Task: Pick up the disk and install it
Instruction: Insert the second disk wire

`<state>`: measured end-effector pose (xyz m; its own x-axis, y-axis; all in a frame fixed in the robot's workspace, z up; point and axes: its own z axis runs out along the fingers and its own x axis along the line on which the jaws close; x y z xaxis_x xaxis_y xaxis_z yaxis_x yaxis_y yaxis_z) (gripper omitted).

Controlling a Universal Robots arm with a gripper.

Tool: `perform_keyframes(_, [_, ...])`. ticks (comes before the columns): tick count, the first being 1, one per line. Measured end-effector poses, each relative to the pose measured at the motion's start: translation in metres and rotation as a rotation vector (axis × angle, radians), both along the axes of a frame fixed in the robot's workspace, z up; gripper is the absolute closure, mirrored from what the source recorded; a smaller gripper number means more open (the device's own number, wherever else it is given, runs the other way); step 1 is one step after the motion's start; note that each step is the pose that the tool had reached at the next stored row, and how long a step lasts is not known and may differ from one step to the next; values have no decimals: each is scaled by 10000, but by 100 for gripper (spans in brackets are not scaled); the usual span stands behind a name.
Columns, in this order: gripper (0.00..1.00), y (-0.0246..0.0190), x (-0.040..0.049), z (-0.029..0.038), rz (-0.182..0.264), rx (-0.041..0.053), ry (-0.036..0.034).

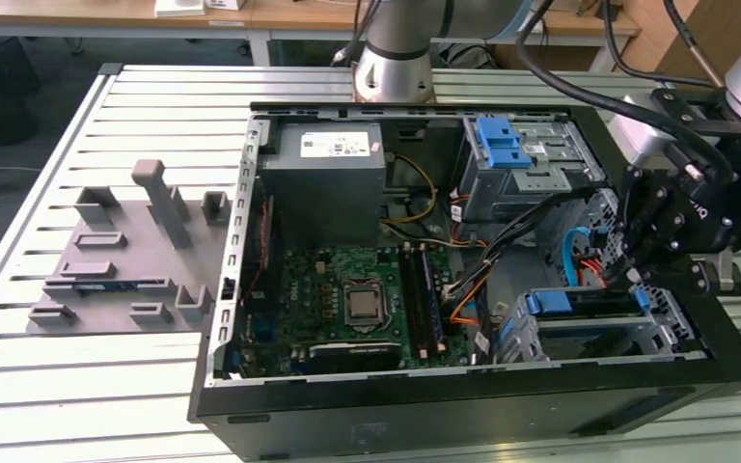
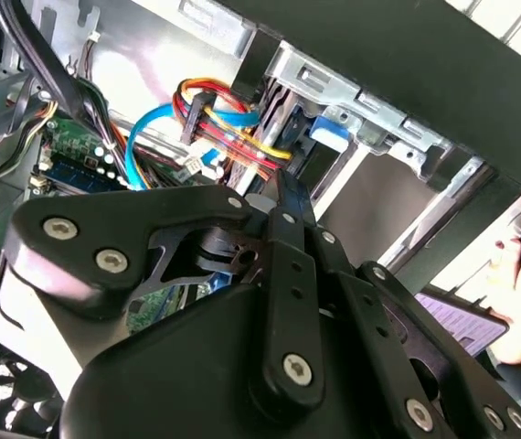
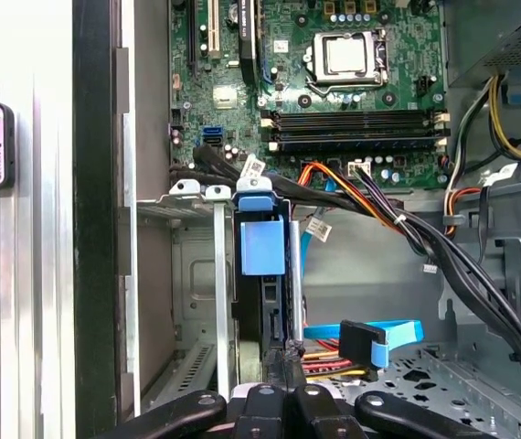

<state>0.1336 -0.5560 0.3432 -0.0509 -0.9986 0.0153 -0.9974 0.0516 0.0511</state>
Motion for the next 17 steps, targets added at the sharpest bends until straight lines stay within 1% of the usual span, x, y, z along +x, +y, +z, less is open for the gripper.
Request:
perform_keyframes(3, [89, 0, -36, -1, 0, 1, -85])
perform_keyframes(5, [89, -1, -52, 6, 0, -2, -125])
perform_keyframes(9, [89, 0, -98, 69, 1, 1, -184])
perform_keyframes(12, [89, 0, -173, 86, 0, 2, -273])
perform_keyframes(15, [89, 0, -231, 110, 0, -2, -292])
perform_keyframes(17, [89, 1, -254, 157, -1, 13, -294])
